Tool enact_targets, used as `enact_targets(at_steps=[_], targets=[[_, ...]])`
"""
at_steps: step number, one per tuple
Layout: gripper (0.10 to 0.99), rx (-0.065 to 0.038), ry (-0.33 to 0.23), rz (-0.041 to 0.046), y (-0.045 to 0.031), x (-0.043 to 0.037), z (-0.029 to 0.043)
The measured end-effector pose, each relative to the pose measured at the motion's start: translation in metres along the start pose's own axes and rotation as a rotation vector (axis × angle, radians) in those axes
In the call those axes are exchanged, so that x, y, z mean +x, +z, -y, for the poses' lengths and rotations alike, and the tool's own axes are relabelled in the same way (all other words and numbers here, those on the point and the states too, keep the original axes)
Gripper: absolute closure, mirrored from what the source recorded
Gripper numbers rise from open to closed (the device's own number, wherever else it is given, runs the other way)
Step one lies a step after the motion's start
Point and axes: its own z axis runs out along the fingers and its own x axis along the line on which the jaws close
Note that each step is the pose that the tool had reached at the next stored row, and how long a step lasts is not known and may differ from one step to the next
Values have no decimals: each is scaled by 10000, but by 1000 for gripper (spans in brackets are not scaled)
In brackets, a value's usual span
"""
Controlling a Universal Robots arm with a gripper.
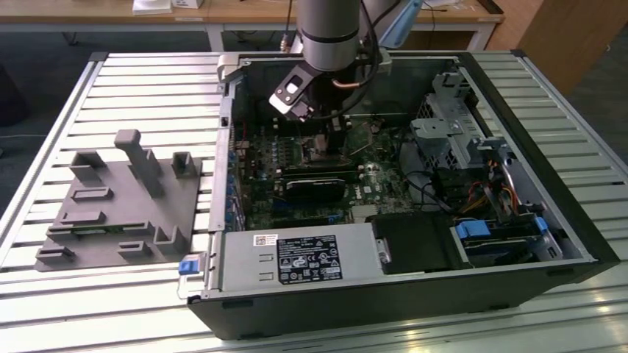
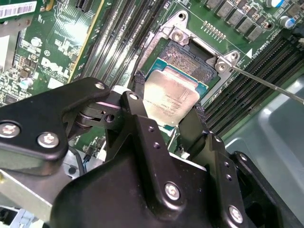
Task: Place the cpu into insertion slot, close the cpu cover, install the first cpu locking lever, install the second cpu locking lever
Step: 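Place the cpu into insertion slot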
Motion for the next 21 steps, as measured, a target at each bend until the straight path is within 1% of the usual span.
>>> enact_targets(at_steps=[5,12,16,21], targets=[[545,1,81,7,39,1,28],[545,0,119,10,50,23,29],[545,0,273,24,72,26,40],[545,0,282,25,109,45,44]])
